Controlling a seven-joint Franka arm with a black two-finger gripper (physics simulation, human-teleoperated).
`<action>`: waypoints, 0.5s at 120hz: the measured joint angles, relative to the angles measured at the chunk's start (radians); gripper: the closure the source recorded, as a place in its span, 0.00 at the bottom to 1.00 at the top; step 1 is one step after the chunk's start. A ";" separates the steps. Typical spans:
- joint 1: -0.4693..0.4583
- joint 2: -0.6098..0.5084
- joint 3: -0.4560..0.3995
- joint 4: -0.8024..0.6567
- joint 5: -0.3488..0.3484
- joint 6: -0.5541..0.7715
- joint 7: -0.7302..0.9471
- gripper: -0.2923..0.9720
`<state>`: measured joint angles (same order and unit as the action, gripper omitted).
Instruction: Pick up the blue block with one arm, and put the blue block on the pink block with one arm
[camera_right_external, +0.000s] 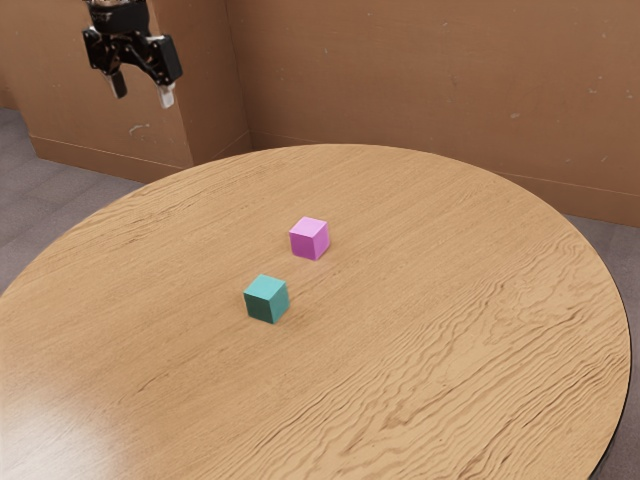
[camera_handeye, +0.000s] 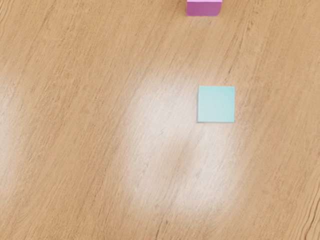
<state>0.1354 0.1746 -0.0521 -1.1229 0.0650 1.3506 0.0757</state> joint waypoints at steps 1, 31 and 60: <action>0.000 0.001 0.000 0.000 0.000 0.000 0.000 0.23; -0.001 -0.066 -0.004 -0.140 -0.003 0.021 0.002 0.23; 0.005 -0.283 0.001 -0.777 -0.003 0.341 0.002 0.23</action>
<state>0.1405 -0.1086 -0.0510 -1.9003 0.0621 1.6920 0.0775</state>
